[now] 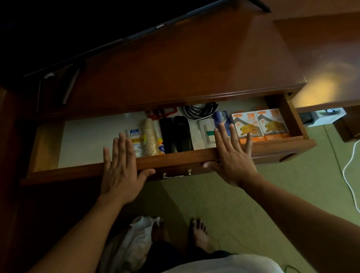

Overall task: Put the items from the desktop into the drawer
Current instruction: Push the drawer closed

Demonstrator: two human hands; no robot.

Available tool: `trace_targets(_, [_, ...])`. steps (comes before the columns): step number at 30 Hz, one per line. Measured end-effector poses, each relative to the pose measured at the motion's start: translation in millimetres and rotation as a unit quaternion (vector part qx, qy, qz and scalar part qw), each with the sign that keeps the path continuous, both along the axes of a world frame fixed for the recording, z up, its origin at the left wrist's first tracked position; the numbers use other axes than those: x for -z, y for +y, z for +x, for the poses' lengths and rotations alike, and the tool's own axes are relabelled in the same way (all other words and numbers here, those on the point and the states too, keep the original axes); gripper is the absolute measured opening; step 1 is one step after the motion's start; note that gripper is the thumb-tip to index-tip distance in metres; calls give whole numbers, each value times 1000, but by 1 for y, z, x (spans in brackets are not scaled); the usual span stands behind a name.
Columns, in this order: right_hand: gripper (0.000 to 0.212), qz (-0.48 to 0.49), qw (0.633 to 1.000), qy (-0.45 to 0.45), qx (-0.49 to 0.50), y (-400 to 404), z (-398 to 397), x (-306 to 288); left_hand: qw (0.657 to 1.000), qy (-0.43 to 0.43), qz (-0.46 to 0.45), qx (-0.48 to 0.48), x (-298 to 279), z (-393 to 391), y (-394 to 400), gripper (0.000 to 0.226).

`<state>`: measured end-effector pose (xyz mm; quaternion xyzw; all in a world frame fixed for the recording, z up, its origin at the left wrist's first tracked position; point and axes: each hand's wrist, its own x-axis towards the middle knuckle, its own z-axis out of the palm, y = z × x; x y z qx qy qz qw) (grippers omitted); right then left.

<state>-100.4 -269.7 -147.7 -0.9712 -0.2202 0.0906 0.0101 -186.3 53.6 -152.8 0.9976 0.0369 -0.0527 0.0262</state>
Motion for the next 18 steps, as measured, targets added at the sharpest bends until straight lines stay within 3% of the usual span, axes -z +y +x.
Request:
trace_targets(9, [121,16,1000,-26,1,29,72,-18,1000,9,20,-4,-21,78,9,120])
trace_targets(14, [136,-10,1000,-19,-16,47,114,-31,999,30,39,-17,-33,120,19,132])
trace_targets(18, [136,-35,999,-7,-29,59,141,-39,999,37,35,-4,-41,147,22,129])
